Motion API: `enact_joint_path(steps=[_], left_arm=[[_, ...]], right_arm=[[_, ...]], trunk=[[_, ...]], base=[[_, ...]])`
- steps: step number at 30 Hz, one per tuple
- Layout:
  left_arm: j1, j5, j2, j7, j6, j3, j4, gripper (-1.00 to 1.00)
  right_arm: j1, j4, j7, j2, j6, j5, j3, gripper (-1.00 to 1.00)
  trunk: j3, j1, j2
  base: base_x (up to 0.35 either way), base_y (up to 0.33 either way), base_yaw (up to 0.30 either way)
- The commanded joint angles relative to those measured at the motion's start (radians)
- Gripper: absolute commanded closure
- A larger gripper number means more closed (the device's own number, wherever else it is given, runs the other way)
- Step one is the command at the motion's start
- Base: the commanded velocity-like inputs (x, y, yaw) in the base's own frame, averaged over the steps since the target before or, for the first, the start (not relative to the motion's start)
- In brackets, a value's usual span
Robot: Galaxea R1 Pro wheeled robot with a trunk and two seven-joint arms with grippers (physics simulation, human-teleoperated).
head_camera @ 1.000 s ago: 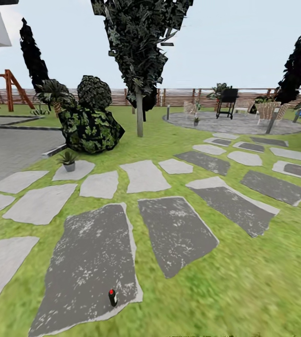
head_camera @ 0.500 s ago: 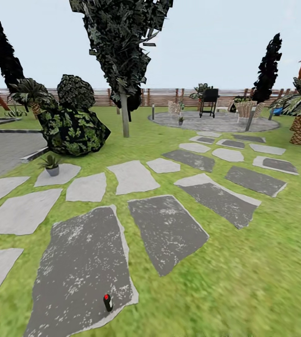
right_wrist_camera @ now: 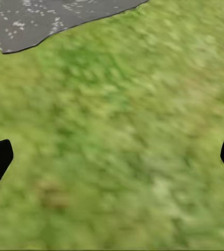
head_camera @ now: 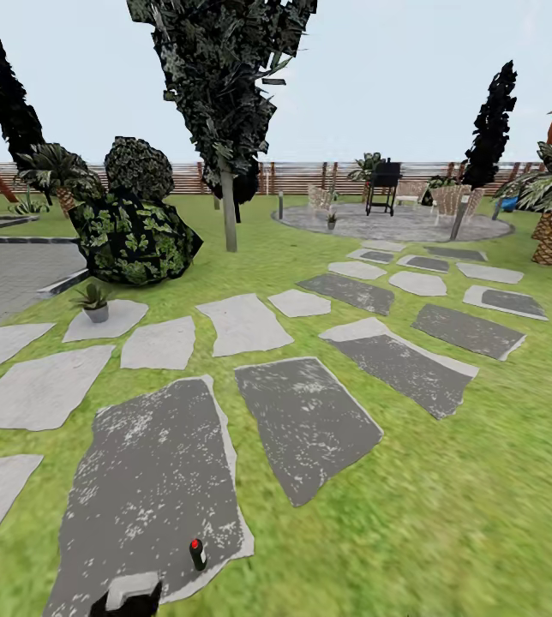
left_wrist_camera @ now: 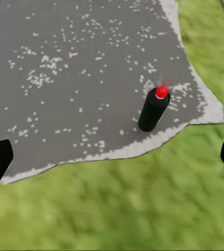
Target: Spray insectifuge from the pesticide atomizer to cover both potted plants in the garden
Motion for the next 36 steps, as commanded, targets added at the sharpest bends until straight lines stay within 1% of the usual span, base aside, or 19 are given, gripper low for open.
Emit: enact_joint_path(steps=[1,4,7,10,12,16,17,21,27,32,36], left_arm=[[-0.018,-0.006,-0.001,-0.009,0.006,0.007,0.002,-1.0],[-0.097,-0.017,-0.003,-0.008,0.095,0.002,0.0,-1.0],[-0.137,-0.018,-0.003,-0.009,0.148,0.0,-0.001,-1.0],[-0.156,-0.019,-0.009,-0.01,0.165,0.0,-0.002,-1.0],[-0.159,-0.019,-0.014,-0.01,0.168,-0.007,-0.001,-1.0],[-0.158,-0.024,-0.02,-0.007,0.166,-0.053,0.006,-1.0],[-0.157,-0.024,-0.021,-0.007,0.166,-0.057,0.007,-1.0],[-0.155,-0.024,-0.021,-0.007,0.165,-0.063,0.003,-1.0],[-0.153,-0.025,-0.019,-0.016,0.165,-0.073,0.001,-1.0],[-0.153,-0.024,-0.019,-0.019,0.165,-0.073,0.001,-1.0],[-0.153,-0.024,-0.02,-0.02,0.165,-0.07,0.0,-1.0]], right_arm=[[0.0,-0.02,-0.001,0.0,-0.002,0.0,-0.001,-1.0],[-0.001,-0.129,-0.003,-0.003,0.004,0.0,-0.003,-1.0],[-0.001,-0.198,-0.016,-0.004,0.008,0.0,-0.004,-1.0],[-0.001,-0.235,-0.043,-0.005,0.009,0.001,-0.004,-1.0],[-0.001,-0.243,-0.053,-0.005,0.008,0.001,-0.004,-1.0],[-0.001,-0.246,-0.061,-0.002,0.007,0.002,-0.001,-1.0],[-0.001,-0.246,-0.061,-0.001,0.007,0.003,0.0,-1.0],[-0.001,-0.246,-0.061,-0.001,0.008,0.003,0.001,-1.0],[-0.001,-0.242,-0.061,-0.001,0.008,0.002,0.002,-1.0],[-0.001,-0.241,-0.061,0.001,0.008,0.003,0.002,-1.0],[-0.001,-0.24,-0.061,0.001,0.007,0.003,0.002,-1.0]], trunk=[[-0.001,0.0,0.0],[-0.001,0.0,0.0],[-0.001,0.0,0.0],[-0.001,0.0,0.0],[-0.001,0.0,0.0],[-0.001,0.0,0.0],[-0.001,0.0,0.0],[-0.001,0.0,0.0],[-0.001,0.0,0.0],[-0.001,0.0,0.0],[-0.014,0.015,-0.028]], base=[[0.0,0.0,0.0],[0.0,0.0,0.0],[0.0,0.0,0.0],[0.0,0.0,0.0],[0.0,0.0,0.0],[0.059,0.0,0.0],[0.241,0.0,0.0],[0.175,0.0,0.0],[0.022,0.0,-0.007],[0.002,0.0,-0.156],[0.0,0.0,-0.044]])
